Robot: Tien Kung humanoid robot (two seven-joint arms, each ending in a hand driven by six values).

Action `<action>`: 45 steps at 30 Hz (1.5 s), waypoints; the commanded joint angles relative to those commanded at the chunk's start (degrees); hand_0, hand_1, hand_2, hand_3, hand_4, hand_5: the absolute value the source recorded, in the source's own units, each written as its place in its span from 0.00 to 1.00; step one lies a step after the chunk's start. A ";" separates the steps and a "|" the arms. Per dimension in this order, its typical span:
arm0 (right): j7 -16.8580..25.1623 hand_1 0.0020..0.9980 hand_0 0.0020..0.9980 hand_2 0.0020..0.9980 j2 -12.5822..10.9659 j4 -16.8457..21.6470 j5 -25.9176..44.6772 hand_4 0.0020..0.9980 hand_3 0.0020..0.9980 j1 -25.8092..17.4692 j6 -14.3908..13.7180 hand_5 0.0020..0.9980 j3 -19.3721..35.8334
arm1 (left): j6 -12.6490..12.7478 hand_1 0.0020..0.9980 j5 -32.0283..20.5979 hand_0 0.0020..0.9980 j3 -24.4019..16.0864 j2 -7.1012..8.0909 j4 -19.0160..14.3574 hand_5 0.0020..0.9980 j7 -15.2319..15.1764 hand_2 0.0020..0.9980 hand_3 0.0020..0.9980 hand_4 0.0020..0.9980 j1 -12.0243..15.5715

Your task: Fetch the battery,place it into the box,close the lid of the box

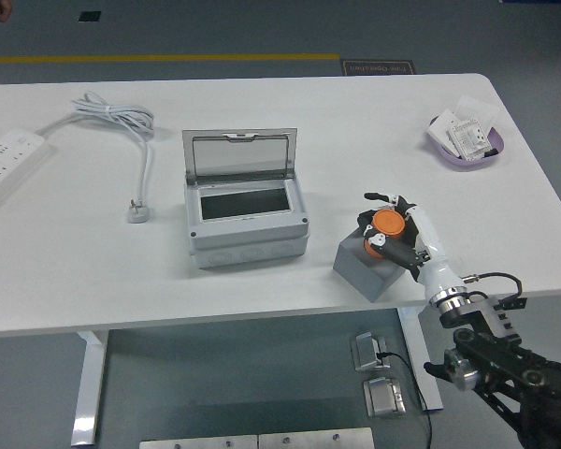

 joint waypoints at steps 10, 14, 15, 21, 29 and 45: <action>-0.86 0.36 0.32 0.39 -0.01 0.29 0.65 0.00 0.47 0.09 -0.17 0.00 -0.27 | 0.02 0.73 -0.13 0.70 -0.14 0.29 0.00 0.39 -0.12 0.71 0.68 0.61 0.00; -1.54 0.31 0.25 0.33 0.03 0.55 0.68 0.00 0.36 0.09 -0.46 0.00 -0.18 | 0.07 0.73 -0.13 0.70 -0.11 0.49 0.00 0.38 -0.19 0.71 0.68 0.61 -0.05; -1.68 0.31 0.25 0.33 0.05 0.60 0.62 0.00 0.36 0.08 -0.66 0.00 -0.12 | 0.07 0.73 -0.16 0.70 -0.08 0.54 0.00 0.38 -0.20 0.71 0.68 0.61 -0.06; -2.49 0.23 0.14 0.28 0.38 1.19 -0.80 0.00 0.24 0.23 -2.52 0.00 1.26 | 0.13 0.73 -0.67 0.70 0.53 0.61 0.02 0.39 -0.25 0.71 0.68 0.61 -0.05; -4.38 0.21 0.14 0.25 0.96 3.02 -4.64 0.00 0.24 1.68 -3.68 0.00 4.14 | 0.12 0.73 -1.29 0.70 1.70 0.53 0.01 0.39 -0.15 0.71 0.68 0.61 -0.03; -13.85 0.22 0.15 0.24 2.34 4.30 -16.48 0.00 0.26 9.05 -4.09 0.00 1.72 | 0.18 0.73 -2.49 0.70 3.80 0.49 0.25 0.40 -0.02 0.71 0.68 0.63 0.19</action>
